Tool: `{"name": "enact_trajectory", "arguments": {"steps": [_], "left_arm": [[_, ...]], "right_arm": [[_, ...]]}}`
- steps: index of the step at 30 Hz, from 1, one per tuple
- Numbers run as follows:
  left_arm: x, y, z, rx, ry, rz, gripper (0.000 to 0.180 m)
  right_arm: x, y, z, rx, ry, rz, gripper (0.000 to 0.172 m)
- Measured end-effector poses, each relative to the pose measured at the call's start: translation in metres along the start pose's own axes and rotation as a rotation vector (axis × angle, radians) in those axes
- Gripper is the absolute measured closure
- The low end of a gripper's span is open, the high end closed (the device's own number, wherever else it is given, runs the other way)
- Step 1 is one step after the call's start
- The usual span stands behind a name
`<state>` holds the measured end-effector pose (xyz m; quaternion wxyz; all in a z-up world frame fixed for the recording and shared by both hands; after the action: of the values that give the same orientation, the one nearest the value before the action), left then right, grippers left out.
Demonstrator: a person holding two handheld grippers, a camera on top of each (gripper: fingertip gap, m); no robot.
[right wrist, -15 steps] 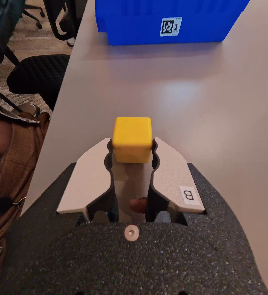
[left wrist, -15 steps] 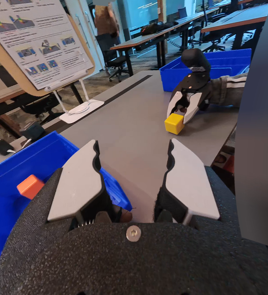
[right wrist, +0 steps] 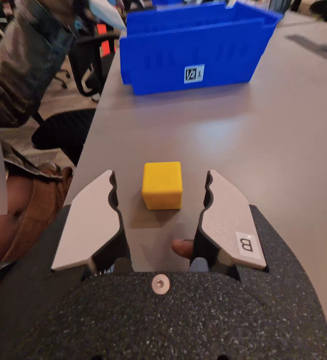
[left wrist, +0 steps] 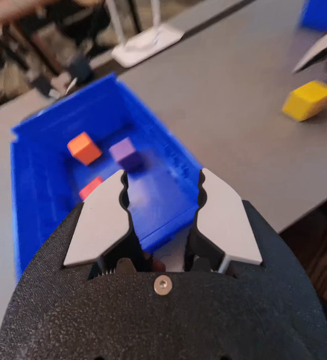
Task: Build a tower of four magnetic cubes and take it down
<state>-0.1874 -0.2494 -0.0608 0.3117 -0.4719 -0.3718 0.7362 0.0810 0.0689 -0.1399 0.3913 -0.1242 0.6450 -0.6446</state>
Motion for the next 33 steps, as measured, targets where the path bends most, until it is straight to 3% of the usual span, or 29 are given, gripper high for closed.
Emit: {"name": "enact_trajectory", "arguments": {"steps": [4,11,15,17,19,23,27,29,33], "left_arm": [[0.034,0.013,0.037,-0.031,-0.235,0.343,0.106],[0.093,0.032,0.072,-0.255,-0.278,0.478,0.109],[0.11,0.046,0.078,-0.276,-0.288,0.586,0.109],[0.115,0.052,0.081,-0.265,-0.279,0.636,0.125],[0.113,0.047,0.084,-0.265,-0.287,0.562,0.127],[0.082,0.008,0.074,-0.367,-0.154,0.104,0.129],[0.045,-0.042,0.034,-0.56,0.232,-0.343,0.129],[0.036,-0.061,0.004,-0.622,0.448,-0.456,0.129],[0.034,-0.085,-0.056,-0.693,0.69,-0.545,0.13]], "right_arm": [[-0.009,0.0,-0.002,0.0,0.021,-0.124,0.084],[-0.013,0.002,-0.002,-0.019,0.056,-0.144,0.09],[-0.013,0.002,-0.002,-0.032,0.058,-0.144,0.091],[-0.012,0.002,-0.001,-0.039,0.059,-0.137,0.091],[-0.012,0.003,0.0,-0.046,0.063,-0.12,0.091],[-0.013,0.0,0.001,-0.091,0.082,-0.131,0.091],[-0.018,-0.019,0.009,-0.217,0.166,-0.231,0.093],[-0.017,-0.037,0.02,-0.324,0.239,-0.282,0.093],[-0.001,-0.08,0.051,-0.522,0.38,-0.334,0.095]]}}
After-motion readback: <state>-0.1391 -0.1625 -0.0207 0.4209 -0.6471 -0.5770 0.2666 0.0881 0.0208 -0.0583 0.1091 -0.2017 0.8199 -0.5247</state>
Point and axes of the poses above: each gripper's, where its closed fingertips meet, x out along the fingers, y out of its underside, z = x × y across the jaws, the point moved 9 cm from there along -x, back along the fingers, and after that the axes turned 9 degrees about -y, right-handed, at the moved point
